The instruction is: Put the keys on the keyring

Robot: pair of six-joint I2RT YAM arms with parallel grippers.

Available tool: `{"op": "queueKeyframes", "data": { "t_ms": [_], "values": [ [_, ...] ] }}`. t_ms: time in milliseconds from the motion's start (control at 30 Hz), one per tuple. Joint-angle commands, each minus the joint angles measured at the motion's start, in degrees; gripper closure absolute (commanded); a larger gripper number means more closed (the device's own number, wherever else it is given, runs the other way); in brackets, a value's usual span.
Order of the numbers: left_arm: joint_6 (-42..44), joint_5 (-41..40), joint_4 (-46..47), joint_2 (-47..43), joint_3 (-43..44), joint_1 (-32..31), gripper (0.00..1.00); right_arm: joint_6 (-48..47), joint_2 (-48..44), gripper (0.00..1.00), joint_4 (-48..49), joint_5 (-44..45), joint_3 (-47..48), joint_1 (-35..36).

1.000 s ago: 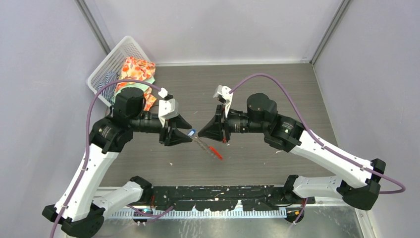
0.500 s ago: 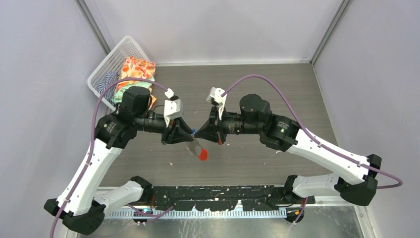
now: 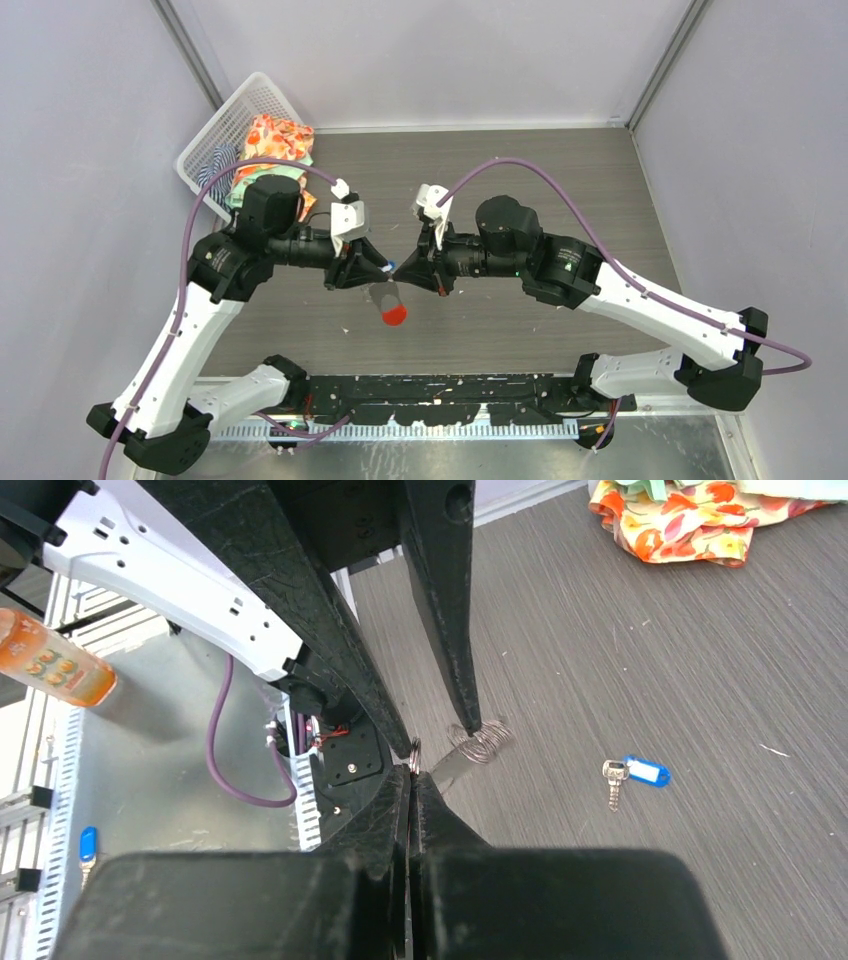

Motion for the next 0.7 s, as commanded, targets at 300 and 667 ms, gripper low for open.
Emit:
{"op": "queueKeyframes", "data": {
  "t_ms": [300,667],
  "values": [
    [-0.12,0.86,-1.56,0.34,1.63,-1.73,0.65,-1.35,1.20,0.99,0.80,4.36,4.58,1.21],
    [-0.74,-6.73,3.11,-0.53,0.19,-2.65,0.86,-1.19,1.77,0.99,0.28,5.07,4.89,1.59]
  ]
}}
